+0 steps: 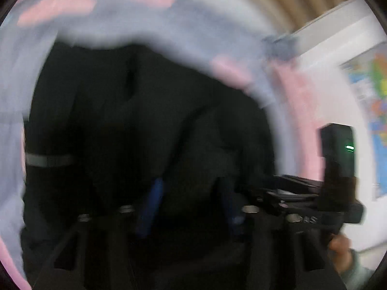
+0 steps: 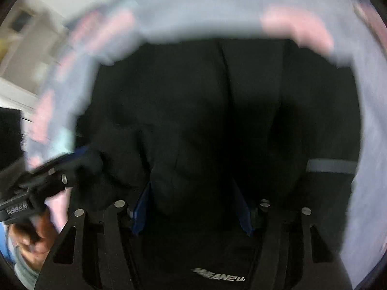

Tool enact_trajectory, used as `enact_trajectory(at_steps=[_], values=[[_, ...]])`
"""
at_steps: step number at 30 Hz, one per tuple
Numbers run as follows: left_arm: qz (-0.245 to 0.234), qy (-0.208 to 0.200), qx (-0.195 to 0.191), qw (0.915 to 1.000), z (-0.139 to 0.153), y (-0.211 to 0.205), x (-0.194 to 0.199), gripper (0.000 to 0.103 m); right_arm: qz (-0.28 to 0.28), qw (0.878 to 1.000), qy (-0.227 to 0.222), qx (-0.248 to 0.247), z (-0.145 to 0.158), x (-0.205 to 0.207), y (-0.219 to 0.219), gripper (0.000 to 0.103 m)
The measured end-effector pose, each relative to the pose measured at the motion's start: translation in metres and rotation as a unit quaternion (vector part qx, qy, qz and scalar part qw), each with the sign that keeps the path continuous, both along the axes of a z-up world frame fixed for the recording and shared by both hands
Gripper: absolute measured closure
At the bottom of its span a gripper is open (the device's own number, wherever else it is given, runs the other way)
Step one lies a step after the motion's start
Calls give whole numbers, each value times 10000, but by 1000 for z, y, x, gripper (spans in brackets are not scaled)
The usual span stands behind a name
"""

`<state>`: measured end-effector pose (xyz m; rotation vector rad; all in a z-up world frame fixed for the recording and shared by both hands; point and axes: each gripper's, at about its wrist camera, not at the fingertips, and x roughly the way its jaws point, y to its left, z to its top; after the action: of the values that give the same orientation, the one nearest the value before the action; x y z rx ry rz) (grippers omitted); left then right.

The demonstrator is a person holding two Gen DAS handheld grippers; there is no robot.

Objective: Fold large clothes

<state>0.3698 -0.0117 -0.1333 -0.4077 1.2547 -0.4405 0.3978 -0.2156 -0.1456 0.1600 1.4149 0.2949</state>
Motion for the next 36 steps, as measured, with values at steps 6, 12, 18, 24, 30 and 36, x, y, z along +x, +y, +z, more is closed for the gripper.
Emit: enact_trajectory(at_steps=[6, 12, 18, 24, 30, 36], values=[[500, 1, -150, 9986, -9, 3, -7, 64, 160, 9983, -448, -347, 12, -12, 17, 39], [-10, -650, -193, 9977, 42, -6, -47, 64, 324, 9940, -1043, 16, 58, -45, 26, 38], [127, 171, 355, 9991, -26, -10, -41, 64, 276, 9971, -524, -483, -10, -43, 39, 36], [375, 122, -177, 9991, -15, 10, -55, 64, 307, 9974, -457, -466, 5, -50, 47, 35], [478, -359, 412, 9974, 51, 68, -130, 63, 314, 9974, -558, -334, 44, -97, 13, 34], [1479, 244, 487, 9875, 46, 189, -207, 57, -6, 9958, -338, -853, 44, -157, -39, 34]])
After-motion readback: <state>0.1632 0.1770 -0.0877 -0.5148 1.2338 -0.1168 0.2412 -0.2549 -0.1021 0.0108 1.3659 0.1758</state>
